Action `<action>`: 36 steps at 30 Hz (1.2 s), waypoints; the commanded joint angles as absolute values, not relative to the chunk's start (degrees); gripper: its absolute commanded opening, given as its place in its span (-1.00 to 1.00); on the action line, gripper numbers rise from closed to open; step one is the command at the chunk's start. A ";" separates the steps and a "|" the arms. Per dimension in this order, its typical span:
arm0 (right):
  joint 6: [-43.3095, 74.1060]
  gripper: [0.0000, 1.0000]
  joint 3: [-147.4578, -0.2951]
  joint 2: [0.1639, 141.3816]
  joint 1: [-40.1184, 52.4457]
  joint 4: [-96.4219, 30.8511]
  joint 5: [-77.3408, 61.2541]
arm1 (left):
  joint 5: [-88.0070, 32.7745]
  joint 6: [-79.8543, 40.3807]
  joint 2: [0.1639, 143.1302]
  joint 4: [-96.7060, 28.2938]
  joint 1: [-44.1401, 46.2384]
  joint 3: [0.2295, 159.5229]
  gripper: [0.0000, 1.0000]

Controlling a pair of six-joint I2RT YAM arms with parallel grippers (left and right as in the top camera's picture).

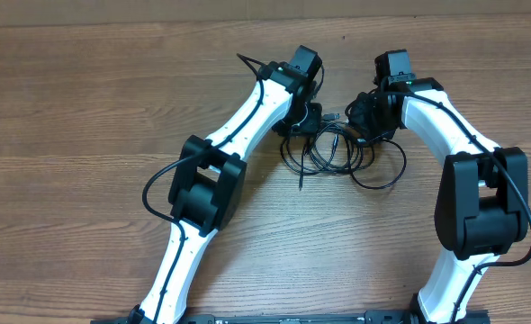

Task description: Untangle cables

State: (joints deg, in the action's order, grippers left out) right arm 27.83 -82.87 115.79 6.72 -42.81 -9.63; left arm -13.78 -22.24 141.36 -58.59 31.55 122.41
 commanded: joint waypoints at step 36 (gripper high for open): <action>28.10 -0.63 -82.59 116.05 6.17 -45.45 -13.23 | -6.44 -21.10 140.40 -58.94 34.92 122.58 -0.92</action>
